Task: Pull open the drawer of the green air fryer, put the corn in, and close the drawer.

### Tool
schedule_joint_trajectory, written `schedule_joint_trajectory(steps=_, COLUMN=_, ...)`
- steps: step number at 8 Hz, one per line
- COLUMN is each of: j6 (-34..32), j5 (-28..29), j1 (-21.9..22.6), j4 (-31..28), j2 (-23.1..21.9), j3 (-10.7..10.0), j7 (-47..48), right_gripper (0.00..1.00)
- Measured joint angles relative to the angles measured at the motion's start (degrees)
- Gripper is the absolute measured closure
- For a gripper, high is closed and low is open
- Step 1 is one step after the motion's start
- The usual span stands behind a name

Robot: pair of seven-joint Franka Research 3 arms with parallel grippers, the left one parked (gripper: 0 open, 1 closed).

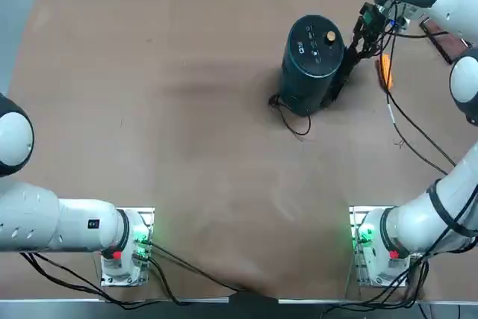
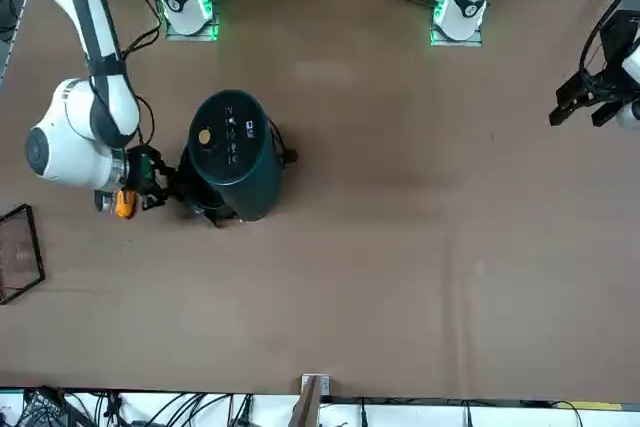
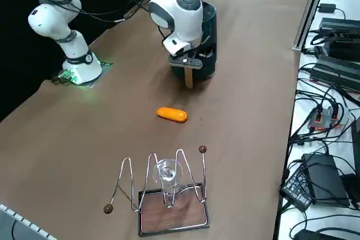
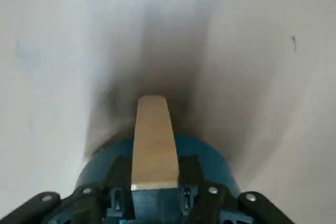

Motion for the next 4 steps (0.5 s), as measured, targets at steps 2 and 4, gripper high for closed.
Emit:
schedule_joint_trajectory(steps=2, j6=0.11, j5=-0.39, j1=-0.92, j4=0.6, j2=0.21, j3=-0.06, j7=0.0, right_gripper=0.52)
schedule_joint_trajectory(steps=4, j6=0.36, j5=-0.54, j1=-1.2, j4=1.02, j2=0.77, j3=-0.07, j7=0.0, right_gripper=0.52)
